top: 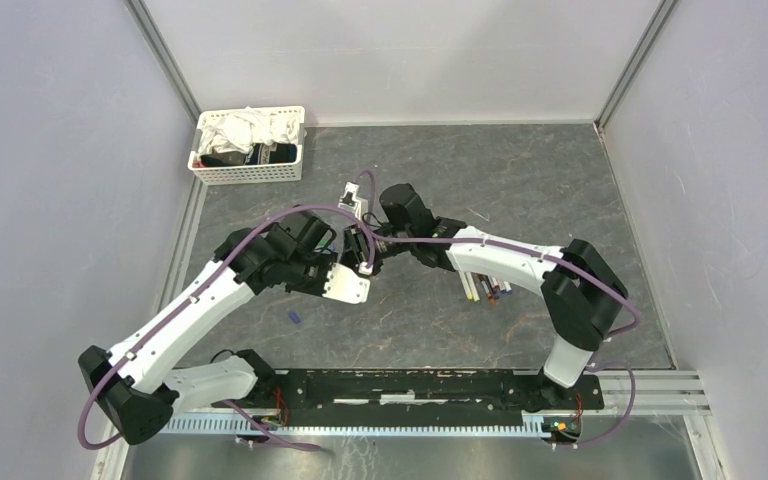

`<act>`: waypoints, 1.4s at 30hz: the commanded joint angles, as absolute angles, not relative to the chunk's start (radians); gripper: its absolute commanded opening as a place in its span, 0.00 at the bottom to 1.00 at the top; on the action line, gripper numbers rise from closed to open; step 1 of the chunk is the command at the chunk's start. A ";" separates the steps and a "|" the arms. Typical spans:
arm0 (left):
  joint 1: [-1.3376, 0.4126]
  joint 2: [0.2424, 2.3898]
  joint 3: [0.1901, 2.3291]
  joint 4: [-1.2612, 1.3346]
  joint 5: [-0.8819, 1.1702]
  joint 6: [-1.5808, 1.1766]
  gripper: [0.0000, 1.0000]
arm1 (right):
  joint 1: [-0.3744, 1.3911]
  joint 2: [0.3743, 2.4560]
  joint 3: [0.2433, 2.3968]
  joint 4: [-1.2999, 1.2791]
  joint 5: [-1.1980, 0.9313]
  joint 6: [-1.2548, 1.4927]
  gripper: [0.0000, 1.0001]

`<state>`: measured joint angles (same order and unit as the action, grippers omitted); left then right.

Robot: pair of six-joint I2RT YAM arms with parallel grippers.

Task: Open the pen caps
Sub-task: Open the pen cap from the pen, then place the pen cap at the center of the board.

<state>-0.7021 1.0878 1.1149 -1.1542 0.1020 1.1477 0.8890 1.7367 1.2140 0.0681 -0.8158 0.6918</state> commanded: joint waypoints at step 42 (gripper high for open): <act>-0.481 1.257 1.131 -1.156 0.055 1.345 0.02 | 0.704 1.395 0.768 -0.235 -0.742 0.259 0.00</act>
